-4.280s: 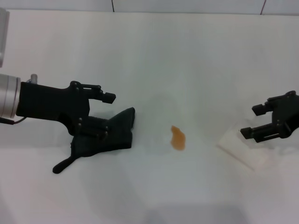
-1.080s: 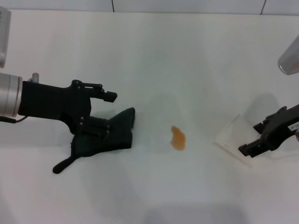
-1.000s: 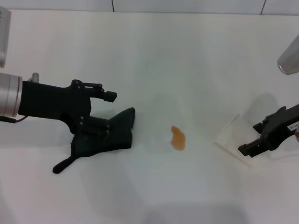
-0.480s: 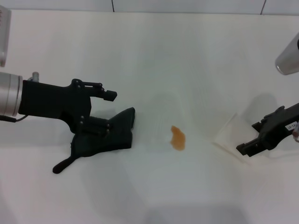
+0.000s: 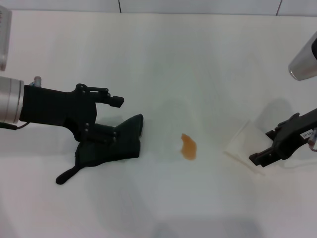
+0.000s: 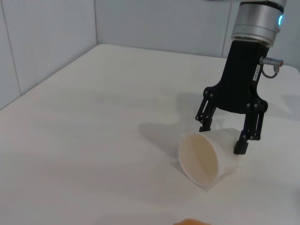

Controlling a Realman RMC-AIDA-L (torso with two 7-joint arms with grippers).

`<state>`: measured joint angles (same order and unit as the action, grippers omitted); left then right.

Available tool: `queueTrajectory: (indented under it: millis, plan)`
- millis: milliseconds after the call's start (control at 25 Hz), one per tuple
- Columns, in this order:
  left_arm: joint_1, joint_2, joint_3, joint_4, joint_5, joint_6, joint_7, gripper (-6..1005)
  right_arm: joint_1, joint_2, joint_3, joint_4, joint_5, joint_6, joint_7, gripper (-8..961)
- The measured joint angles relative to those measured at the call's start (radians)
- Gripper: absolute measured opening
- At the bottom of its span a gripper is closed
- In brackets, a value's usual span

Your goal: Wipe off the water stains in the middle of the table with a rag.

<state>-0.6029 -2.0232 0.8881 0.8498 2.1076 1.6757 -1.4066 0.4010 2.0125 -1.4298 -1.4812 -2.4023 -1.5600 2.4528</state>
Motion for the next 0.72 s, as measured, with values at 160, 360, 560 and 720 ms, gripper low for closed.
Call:
queueTrajectory:
  millis: [160, 360, 560, 720]
  plan:
    - [0.0, 0.0, 0.0, 0.0, 0.0, -0.001, 0.0, 817, 0.001, 0.0, -0.001, 0.0, 0.0, 0.0, 0.0, 765]
    - [0.0, 0.0, 0.0, 0.0, 0.0, -0.001, 0.0, 817, 0.001, 0.0, -0.003, 0.0, 0.0, 0.0, 0.0, 765]
    - [0.0, 0.0, 0.001, 0.0, 0.0, -0.001, 0.0, 817, 0.001, 0.0, -0.011, 0.007, 0.0, 0.0, 0.001, 765]
    - [0.0, -0.001, 0.001, 0.0, 0.0, -0.003, 0.0, 817, 0.004, 0.0, -0.011, 0.011, 0.0, 0.002, 0.001, 766]
